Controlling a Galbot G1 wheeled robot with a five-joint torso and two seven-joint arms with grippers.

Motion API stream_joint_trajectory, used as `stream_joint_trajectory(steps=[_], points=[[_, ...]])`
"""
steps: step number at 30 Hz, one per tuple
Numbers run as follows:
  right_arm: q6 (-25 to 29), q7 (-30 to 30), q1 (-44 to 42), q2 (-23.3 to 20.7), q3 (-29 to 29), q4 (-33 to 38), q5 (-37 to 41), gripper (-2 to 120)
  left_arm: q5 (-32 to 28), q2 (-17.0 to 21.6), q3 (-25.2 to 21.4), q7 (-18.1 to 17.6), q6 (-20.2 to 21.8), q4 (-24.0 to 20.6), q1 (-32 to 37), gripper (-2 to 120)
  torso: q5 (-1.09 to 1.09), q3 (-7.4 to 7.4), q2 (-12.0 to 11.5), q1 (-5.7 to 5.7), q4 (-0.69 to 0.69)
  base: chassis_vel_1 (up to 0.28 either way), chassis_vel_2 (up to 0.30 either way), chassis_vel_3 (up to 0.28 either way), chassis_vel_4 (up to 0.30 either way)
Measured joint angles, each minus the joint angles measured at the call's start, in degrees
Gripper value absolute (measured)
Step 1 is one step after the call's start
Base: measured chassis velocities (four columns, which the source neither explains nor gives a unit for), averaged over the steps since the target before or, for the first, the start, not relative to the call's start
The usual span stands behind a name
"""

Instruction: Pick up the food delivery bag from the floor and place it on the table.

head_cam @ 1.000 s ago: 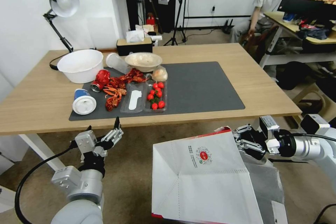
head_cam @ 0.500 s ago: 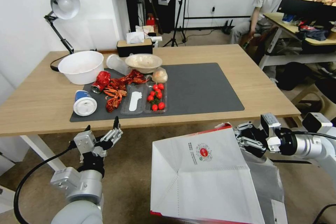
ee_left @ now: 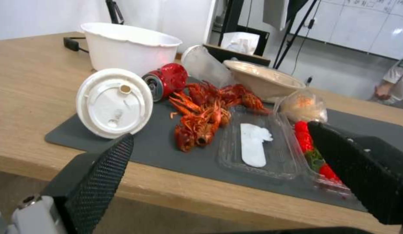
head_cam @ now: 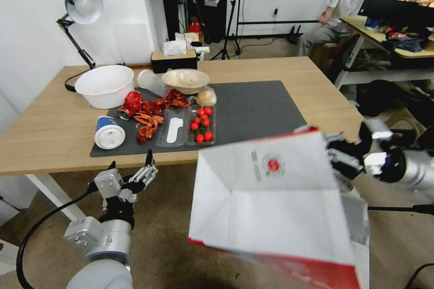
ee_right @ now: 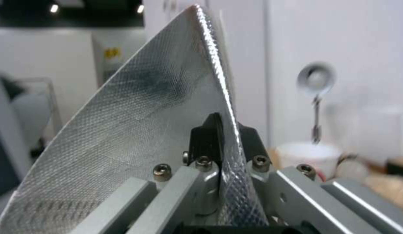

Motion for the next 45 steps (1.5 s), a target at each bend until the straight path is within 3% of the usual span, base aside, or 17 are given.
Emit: stream_joint_trajectory(steps=[3,4,7,8,11,12,14,19,27,45], points=[[1.55,10.12,0.23,-0.97,2.96,1.65,7.18,0,0.00,-0.03,-0.01,-0.02,-0.08,-0.06,0.02,100,0.00,-0.03,-0.07,-0.03,0.00,0.000,0.000,0.000,0.000],[1.55,10.12,0.23,-0.97,2.96,1.65,7.18,0,0.00,-0.03,-0.01,-0.02,-0.08,-0.06,0.02,100,0.00,-0.03,-0.07,-0.03,0.00,0.000,0.000,0.000,0.000],[4.60,23.90,1.38,-1.52,3.45,3.65,10.23,0,0.00,-0.03,-0.05,-0.07,-0.14,-0.07,0.07,100,0.01,-0.06,-0.12,-0.04,0.01,0.000,0.000,0.000,0.000],[4.60,23.90,1.38,-1.52,3.45,3.65,10.23,0,0.00,-0.03,-0.05,-0.07,-0.14,-0.07,0.07,100,0.01,-0.06,-0.12,-0.04,0.01,0.000,0.000,0.000,0.000],[8.22,39.95,3.42,-2.21,2.52,5.69,13.08,0,0.00,0.03,-0.11,-0.14,-0.17,-0.07,-0.03,100,0.00,-0.08,-0.15,-0.06,0.01,0.000,0.000,0.000,0.000],[8.22,39.95,3.42,-2.21,2.52,5.69,13.08,0,0.00,0.03,-0.11,-0.14,-0.17,-0.07,-0.03,100,0.00,-0.08,-0.15,-0.06,0.01,0.000,0.000,0.000,0.000],[9.75,48.46,4.89,-2.46,1.65,6.23,15.37,0,-0.01,0.06,-0.12,-0.16,-0.17,-0.07,-0.12,100,0.00,-0.09,-0.17,-0.07,0.00,0.000,0.000,0.000,0.000],[10.13,56.80,5.78,-1.45,0.28,5.47,16.61,0,0.08,-0.03,-0.12,-0.08,-0.08,-0.07,0.03,100,0.01,-0.11,-0.21,-0.09,0.00,0.000,0.000,0.000,0.000],[7.01,67.19,6.54,-0.40,-1.22,3.32,16.15,0,0.49,-0.13,-0.04,-0.08,-0.08,0.05,0.19,100,0.00,-0.13,-0.24,-0.10,0.01,0.000,0.000,0.000,0.000],[2.62,73.25,13.32,-1.25,-7.70,-2.90,17.40,0,0.94,-0.38,0.38,-0.01,-0.43,0.66,0.15,100,0.00,-0.16,-0.29,-0.12,0.00,0.000,0.000,0.000,0.000]])
